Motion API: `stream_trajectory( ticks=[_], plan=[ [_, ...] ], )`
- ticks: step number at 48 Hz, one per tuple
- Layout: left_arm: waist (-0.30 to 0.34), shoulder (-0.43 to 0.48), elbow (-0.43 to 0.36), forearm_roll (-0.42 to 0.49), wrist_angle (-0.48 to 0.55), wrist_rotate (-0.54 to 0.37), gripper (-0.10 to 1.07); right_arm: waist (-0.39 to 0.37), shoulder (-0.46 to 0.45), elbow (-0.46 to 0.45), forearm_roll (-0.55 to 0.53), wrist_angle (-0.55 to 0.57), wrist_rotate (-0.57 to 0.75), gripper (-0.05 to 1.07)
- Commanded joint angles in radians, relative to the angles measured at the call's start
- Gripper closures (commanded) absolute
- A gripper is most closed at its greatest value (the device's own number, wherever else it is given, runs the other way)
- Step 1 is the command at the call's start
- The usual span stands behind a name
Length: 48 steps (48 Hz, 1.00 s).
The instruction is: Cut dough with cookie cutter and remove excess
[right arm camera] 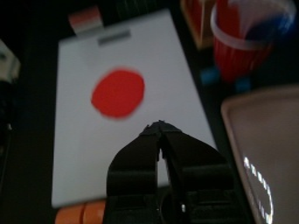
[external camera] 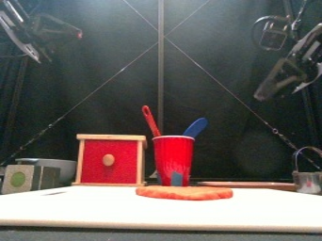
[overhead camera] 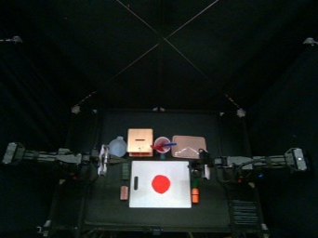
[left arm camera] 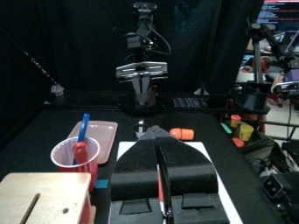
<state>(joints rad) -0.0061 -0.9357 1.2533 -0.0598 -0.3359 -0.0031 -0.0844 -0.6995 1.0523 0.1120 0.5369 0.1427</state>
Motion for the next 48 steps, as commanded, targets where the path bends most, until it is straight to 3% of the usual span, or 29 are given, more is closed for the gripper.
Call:
stream_trajectory(
  ticks=[1, 10, 17, 22, 40, 48],
  plan=[
    [-0.002, 0.006, -0.008, -0.008, -0.005, 0.003, 0.99, -0.011, 0.011, -0.061, -0.011, 0.138, 0.009, 0.87],
    [-0.002, 0.006, -0.006, -0.002, -0.005, 0.003, 0.99, -0.011, 0.017, -0.048, -0.106, 0.206, 0.035, 0.52],
    [-0.002, 0.006, -0.002, -0.003, -0.005, 0.002, 0.99, -0.005, 0.025, -0.003, -0.179, 0.147, 0.074, 0.18],
    [-0.002, 0.006, 0.003, -0.005, -0.005, 0.0, 0.99, 0.005, 0.032, 0.023, -0.189, 0.081, 0.077, 0.05],
    [0.009, 0.006, 0.012, -0.011, -0.015, -0.002, 0.99, 0.043, 0.115, 0.063, -0.173, -0.037, 0.078, 0.07],
    [0.009, 0.006, 0.023, -0.02, -0.017, -0.002, 0.99, 0.046, 0.172, 0.048, -0.173, -0.046, 0.08, 0.2]
  ],
)
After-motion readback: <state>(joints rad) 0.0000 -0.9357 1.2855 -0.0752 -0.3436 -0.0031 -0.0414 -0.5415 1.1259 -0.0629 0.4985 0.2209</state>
